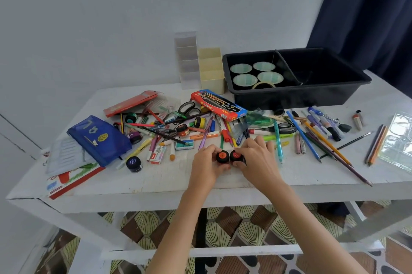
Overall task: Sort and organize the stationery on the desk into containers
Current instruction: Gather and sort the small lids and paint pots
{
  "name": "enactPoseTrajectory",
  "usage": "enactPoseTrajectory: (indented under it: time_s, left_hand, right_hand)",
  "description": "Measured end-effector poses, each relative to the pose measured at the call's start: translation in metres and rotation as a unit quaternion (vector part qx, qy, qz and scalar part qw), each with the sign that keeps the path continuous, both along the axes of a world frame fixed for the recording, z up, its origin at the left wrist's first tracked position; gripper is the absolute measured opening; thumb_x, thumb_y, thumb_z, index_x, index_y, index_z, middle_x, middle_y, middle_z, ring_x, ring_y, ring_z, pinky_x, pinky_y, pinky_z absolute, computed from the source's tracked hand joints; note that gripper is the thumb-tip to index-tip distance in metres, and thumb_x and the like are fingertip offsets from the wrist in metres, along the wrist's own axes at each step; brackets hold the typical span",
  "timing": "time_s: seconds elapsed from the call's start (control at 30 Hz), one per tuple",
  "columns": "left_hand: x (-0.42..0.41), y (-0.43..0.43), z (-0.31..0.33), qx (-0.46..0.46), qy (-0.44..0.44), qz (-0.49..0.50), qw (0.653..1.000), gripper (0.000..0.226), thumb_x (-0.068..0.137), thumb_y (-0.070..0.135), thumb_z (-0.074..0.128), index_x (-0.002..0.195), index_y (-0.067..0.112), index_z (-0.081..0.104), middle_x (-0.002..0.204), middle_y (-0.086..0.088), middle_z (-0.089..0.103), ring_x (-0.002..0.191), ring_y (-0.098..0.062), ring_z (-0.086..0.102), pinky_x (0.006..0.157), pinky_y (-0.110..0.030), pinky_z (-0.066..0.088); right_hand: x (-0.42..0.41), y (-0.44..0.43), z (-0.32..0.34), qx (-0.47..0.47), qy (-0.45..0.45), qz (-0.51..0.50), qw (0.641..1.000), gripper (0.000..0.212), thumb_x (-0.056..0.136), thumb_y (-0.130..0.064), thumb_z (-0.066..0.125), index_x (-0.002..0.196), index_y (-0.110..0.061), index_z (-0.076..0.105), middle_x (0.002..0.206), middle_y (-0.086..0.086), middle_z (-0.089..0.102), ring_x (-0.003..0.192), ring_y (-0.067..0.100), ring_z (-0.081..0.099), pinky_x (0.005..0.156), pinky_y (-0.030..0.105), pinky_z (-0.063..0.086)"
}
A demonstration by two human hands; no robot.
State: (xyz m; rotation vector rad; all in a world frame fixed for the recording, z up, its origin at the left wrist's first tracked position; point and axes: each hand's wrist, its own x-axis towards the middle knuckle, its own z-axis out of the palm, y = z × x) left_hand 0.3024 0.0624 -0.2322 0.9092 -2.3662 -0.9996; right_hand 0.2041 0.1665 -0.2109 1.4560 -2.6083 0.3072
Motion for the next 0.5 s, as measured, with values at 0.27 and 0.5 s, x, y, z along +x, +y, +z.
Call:
enactPoseTrajectory:
  time_s: [0.27, 0.5]
  left_hand:
    - [0.019, 0.000, 0.017, 0.084, 0.082, 0.078, 0.990, 0.022, 0.089, 0.014, 0.060, 0.111, 0.010, 0.061, 0.089, 0.008, 0.059, 0.078, 0.002, 0.054, 0.064, 0.000, 0.042]
    - [0.027, -0.022, 0.026, 0.051, 0.141, 0.141, 0.978, 0.014, 0.089, 0.010, 0.058, 0.099, 0.013, 0.068, 0.090, 0.004, 0.066, 0.081, -0.004, 0.059, 0.066, -0.004, 0.044]
  right_hand:
    - [-0.024, 0.010, 0.011, -0.150, -0.238, -0.034, 0.959, 0.028, 0.090, -0.005, 0.052, 0.106, -0.018, 0.071, 0.107, -0.002, 0.068, 0.103, 0.020, 0.055, 0.090, 0.033, 0.040]
    - [-0.024, -0.011, 0.023, -0.260, -0.365, -0.073, 0.891, 0.031, 0.091, 0.001, 0.047, 0.091, -0.018, 0.071, 0.093, -0.001, 0.069, 0.068, 0.017, 0.059, 0.054, 0.013, 0.044]
